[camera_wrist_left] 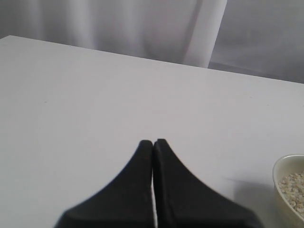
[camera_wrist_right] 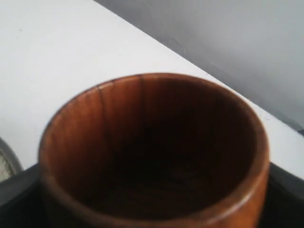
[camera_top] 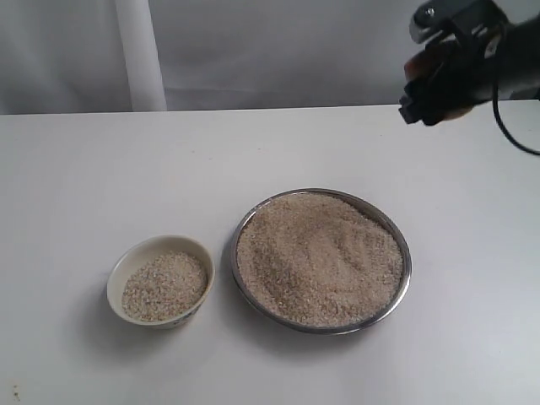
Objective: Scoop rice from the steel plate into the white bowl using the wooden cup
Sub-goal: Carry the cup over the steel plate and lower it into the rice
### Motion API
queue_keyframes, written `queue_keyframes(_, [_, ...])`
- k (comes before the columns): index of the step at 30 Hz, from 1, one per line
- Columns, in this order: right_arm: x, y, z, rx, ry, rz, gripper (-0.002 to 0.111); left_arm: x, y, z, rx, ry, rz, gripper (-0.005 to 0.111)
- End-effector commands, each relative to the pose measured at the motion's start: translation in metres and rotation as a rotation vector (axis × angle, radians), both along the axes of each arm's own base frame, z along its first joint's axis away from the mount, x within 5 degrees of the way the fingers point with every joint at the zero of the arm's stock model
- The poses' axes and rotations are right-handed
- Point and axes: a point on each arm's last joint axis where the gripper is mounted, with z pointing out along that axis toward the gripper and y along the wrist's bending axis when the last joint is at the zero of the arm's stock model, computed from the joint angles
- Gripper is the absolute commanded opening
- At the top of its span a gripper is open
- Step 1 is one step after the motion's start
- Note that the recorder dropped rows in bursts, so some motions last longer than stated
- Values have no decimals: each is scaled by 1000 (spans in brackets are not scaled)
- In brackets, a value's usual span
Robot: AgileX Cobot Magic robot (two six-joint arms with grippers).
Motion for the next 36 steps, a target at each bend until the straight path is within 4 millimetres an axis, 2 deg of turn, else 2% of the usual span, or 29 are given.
queue_keyframes(1, [-6,25,47,-246,150,180,0,0,0,2,-6,-14,-2,0])
queue_keyframes(2, [-7,32,52,-289,158,220,0,0,0,2,-6,-14,-2,0])
queue_keyframes(3, [-9,50,54,-405,196,321,0,0,0,2,-6,-14,-2,0])
queue_keyframes(4, [-10,57,52,-453,212,360,0,0,0,2,-6,-14,-2,0])
queue_keyframes(6, [-14,86,34,-611,254,486,0,0,0,2,-6,-14,-2,0])
queue_keyframes(7, [-15,94,29,-656,266,509,0,0,0,2,-6,-14,-2,0])
queue_keyframes(8, [-14,105,14,-743,299,540,0,0,0,2,-6,-14,-2,0])
queue_keyframes(15, [-10,147,-55,-1046,388,673,0,0,0,2,-6,-14,-2,0])
queue_keyframes(19, [-14,141,-75,-1205,400,716,0,0,0,2,-6,-14,-2,0])
queue_keyframes(24, [-22,136,-94,-1228,420,765,0,0,0,2,-6,-14,-2,0])
queue_keyframes(31, [-26,136,-102,-1223,420,792,0,0,0,2,-6,-14,-2,0])
queue_keyframes(36, [-29,144,-111,-1233,421,821,0,0,0,2,-6,-14,-2,0])
